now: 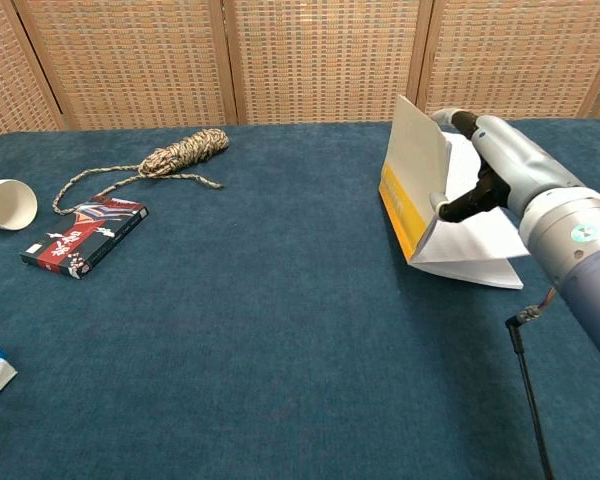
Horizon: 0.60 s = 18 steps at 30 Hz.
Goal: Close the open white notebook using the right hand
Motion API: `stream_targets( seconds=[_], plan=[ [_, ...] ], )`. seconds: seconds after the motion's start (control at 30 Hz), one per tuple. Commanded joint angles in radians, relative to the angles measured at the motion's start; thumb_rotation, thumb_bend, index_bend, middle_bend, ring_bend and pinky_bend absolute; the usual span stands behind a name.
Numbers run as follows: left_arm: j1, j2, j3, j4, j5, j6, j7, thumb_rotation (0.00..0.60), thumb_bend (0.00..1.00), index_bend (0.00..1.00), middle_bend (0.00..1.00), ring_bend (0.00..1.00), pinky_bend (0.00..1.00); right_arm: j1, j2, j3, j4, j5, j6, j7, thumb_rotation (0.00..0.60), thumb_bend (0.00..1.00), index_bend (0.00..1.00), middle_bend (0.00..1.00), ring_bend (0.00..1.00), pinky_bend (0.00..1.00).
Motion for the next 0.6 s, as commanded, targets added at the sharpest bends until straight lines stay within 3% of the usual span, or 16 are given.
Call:
stream_targets(
  seconds=[0.03, 0.33, 0.6],
  plan=[
    [0.001, 0.000, 0.000, -0.001, 0.003, 0.002, 0.002, 0.600, 0.07, 0.00, 0.00, 0.00, 0.00, -0.011, 0.018, 0.000, -0.014, 0.004, 0.006, 0.002, 0.600, 0.59, 0.00, 0.00, 0.00, 0.00],
    [0.008, -0.001, 0.003, -0.007, 0.016, 0.012, 0.015, 0.600, 0.07, 0.00, 0.00, 0.00, 0.00, -0.055, 0.076, -0.025, -0.054, 0.009, 0.020, 0.021, 0.600, 0.59, 0.00, 0.00, 0.00, 0.00],
    [0.016, 0.001, 0.002, -0.006, 0.030, 0.031, 0.013, 0.600, 0.07, 0.00, 0.00, 0.00, 0.00, -0.110, 0.171, -0.086, -0.108, -0.032, 0.009, 0.078, 0.600, 0.56, 0.00, 0.00, 0.00, 0.00]
  ],
)
